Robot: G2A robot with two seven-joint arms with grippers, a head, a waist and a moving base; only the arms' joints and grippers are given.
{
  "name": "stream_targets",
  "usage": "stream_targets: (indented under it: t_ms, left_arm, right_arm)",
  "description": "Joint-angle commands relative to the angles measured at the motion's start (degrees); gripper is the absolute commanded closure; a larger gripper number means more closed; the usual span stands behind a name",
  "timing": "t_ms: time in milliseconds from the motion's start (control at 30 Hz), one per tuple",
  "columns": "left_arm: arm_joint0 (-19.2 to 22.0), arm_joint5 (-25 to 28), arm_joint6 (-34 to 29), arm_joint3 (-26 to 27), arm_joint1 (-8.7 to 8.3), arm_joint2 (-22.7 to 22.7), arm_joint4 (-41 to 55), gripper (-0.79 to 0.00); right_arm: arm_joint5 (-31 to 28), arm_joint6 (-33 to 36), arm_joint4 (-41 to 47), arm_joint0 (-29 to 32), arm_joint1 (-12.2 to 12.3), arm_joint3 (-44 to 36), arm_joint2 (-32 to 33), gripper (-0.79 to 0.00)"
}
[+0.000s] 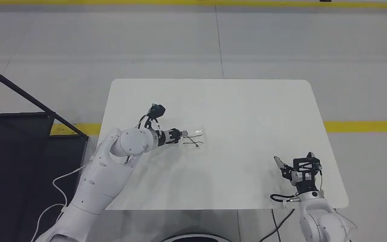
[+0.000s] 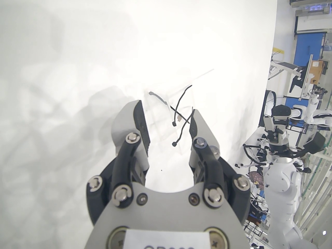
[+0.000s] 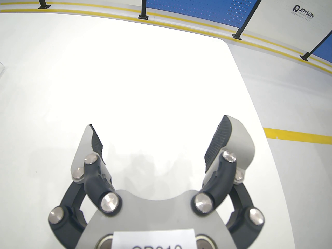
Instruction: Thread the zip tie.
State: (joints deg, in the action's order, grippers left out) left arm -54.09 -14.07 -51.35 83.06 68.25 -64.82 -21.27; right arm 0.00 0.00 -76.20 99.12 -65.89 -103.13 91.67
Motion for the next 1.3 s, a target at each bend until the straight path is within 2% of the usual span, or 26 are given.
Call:
stream_targets:
  t_ms: [0,1033,1267]
  left_arm:
    - [0.13,-0.11,0.02,-0.11,0.04,0.20,0.12,-0.419]
    - [1.31,-0.25,-0.62,-0.94,0.17,1.75,0.47,-0.305]
    - [1.48,-0.22,-0.91,-1.03,0.17,1.94,0.65,-0.234]
  right_arm:
    - [0.00,0.00,0.00,0.00,0.00,0.00,0.00,-0.785]
    - [0.00,0.00,0.00,0.00,0.00,0.00,0.00,-0.785]
    - [0.00,0.00,0.00,0.00,0.00,0.00,0.00,-0.785]
